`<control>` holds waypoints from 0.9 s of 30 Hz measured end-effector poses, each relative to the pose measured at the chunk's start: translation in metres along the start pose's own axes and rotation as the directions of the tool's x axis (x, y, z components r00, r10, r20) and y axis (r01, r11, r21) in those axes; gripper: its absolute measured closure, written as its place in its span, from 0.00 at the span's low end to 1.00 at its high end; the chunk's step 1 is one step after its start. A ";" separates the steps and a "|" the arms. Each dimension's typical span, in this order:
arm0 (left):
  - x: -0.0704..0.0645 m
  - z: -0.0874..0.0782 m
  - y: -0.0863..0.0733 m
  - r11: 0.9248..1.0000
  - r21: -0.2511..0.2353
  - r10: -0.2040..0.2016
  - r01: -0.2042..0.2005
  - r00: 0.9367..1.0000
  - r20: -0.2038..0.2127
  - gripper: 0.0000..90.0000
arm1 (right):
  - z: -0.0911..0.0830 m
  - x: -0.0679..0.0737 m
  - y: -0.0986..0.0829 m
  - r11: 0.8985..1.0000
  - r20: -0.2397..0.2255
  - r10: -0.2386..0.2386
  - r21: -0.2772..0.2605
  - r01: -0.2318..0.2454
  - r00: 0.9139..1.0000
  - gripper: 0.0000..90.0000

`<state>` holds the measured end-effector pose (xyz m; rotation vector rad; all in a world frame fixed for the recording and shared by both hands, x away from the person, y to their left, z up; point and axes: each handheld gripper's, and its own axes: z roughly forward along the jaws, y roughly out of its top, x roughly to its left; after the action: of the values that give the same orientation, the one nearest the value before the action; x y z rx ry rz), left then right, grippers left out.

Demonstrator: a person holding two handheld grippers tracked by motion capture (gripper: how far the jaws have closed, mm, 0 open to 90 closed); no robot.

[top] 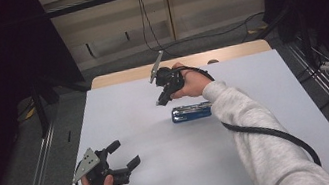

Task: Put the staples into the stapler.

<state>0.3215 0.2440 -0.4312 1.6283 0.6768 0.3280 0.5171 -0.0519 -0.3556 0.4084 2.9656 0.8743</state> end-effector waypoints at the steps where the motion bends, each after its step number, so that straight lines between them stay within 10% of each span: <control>1: 0.000 0.000 0.000 1.000 -0.001 0.000 0.000 1.000 0.001 0.03 | 0.000 0.000 0.000 1.000 0.003 -0.005 -0.001 0.005 1.000 0.87; 27: -0.001 0.000 -0.001 1.000 0.012 0.008 -0.008 1.000 -0.003 0.03 | -0.010 -0.002 -0.013 1.000 0.007 -0.005 0.002 0.005 1.000 0.87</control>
<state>0.3206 0.2439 -0.4317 1.6429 0.6764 0.3331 0.5149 -0.0680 -0.3537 0.4034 2.9606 0.8675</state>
